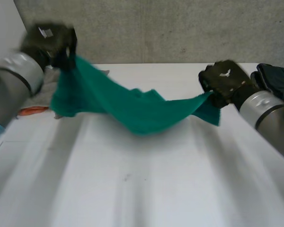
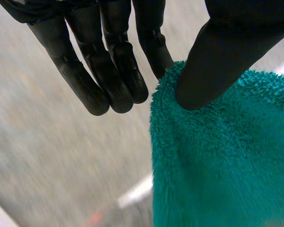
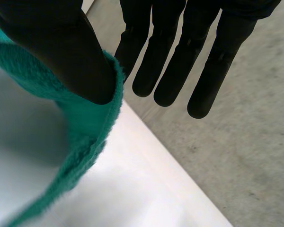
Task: Fold the laundry.
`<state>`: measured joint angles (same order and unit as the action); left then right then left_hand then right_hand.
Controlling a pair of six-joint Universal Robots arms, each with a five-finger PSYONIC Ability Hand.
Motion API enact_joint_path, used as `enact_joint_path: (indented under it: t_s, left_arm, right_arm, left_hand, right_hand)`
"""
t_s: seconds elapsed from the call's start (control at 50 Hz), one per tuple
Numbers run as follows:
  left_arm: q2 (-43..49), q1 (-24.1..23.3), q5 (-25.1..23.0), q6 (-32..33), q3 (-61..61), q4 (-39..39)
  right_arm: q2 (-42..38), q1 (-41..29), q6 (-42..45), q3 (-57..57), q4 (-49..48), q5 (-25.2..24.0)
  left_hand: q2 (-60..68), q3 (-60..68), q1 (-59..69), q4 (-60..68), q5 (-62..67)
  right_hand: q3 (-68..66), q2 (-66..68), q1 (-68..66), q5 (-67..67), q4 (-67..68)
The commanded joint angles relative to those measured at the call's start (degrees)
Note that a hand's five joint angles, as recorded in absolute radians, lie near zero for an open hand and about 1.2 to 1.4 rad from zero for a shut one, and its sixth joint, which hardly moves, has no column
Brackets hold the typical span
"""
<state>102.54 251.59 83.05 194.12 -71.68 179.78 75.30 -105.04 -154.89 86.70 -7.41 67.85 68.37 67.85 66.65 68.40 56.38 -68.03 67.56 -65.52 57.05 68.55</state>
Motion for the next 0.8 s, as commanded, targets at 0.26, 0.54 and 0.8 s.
enact_joint_path:
  t_s: [0.26, 0.54, 0.8]
  left_arm:
    - [33.5, -4.1, 1.7, 6.1, 30.9, -7.4]
    - [50.0, -2.9, 4.7, 18.4, 42.2, 2.6]
    - [43.1, -2.5, 2.6, 18.9, 35.0, 3.0]
  right_arm:
    - [-2.3, -9.3, -7.0, 2.1, 9.9, 5.6]
    - [-9.0, -12.8, -5.9, 4.6, -6.8, 21.5]
    - [-10.7, -13.3, -0.6, 4.2, -13.5, 25.0]
  left_hand:
    - [11.6, 12.2, 13.4, 11.6, 13.6]
    - [10.8, 11.3, 12.5, 10.8, 12.8]
    - [-58.4, -57.8, -56.6, -58.4, -56.4]
  right_hand:
    - [-12.0, 12.4, -14.5, 13.0, 11.4]
    - [-12.0, 12.4, -14.5, 13.0, 11.4]
    - [-12.0, 12.4, -14.5, 13.0, 11.4]
